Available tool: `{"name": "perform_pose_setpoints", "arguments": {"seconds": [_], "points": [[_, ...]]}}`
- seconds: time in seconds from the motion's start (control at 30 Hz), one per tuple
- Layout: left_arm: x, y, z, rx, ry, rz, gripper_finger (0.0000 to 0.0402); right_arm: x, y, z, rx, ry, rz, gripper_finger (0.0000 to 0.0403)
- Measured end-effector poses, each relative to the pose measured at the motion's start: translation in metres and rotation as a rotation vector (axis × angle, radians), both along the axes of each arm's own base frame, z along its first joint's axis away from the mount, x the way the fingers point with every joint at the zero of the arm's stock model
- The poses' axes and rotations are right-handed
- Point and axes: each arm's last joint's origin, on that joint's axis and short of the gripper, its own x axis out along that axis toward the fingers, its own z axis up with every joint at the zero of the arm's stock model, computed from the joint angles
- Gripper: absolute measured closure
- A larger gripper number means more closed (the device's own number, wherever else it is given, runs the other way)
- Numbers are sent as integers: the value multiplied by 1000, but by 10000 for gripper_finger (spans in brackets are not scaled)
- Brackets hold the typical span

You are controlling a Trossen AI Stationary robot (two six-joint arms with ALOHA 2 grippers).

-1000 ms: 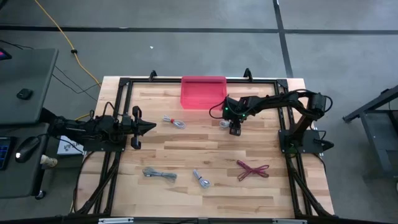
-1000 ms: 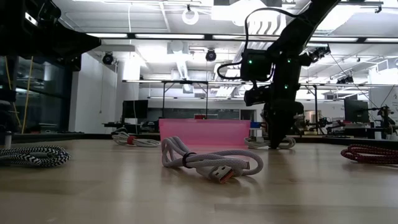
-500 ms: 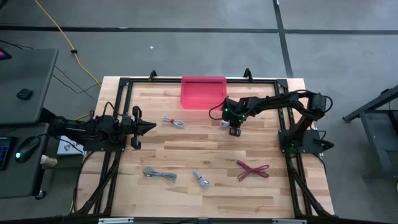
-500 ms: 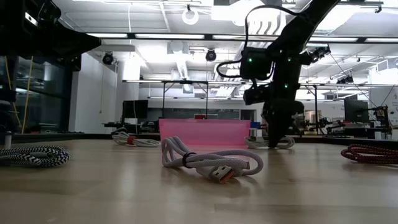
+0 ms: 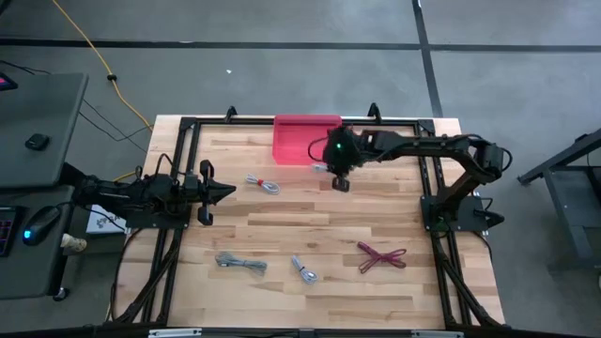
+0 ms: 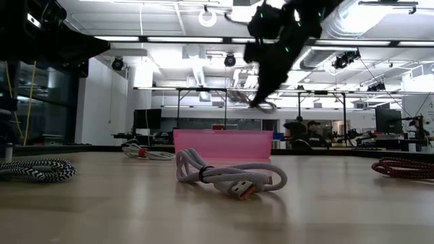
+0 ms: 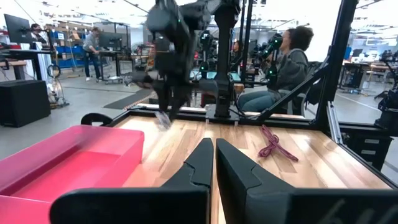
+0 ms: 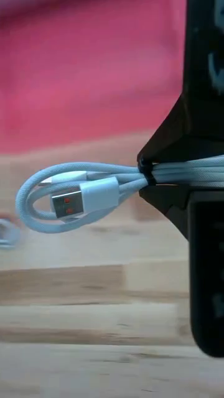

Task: Pick and place USB-C Cables
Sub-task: Put the right white charger cable into the pink bin

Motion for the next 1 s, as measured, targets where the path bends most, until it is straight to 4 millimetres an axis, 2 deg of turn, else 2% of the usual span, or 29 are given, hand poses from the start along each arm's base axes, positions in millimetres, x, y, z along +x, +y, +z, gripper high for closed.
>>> {"name": "perform_pose_setpoints", "arguments": {"seconds": [0.3, 0.43, 0.57, 0.77, 1.0], "points": [[0, 0, 0, 0, 0, 0, 401, 21, -8, 71, -174, -233, 80, 381], [0, 0, 0, 0, 0, 0, 401, 26, -17, 87, -291, -325, 38, 381], [0, 0, 0, 0, 0, 0, 401, 30, -34, 95, -401, -431, -68, 381], [0, 0, 0, -1, 0, 6, 401, 35, -67, 78, -400, -436, -166, 381], [0, 0, 0, -1, -1, 14, 401, 30, -106, 23, -232, -224, -271, 381]]}}
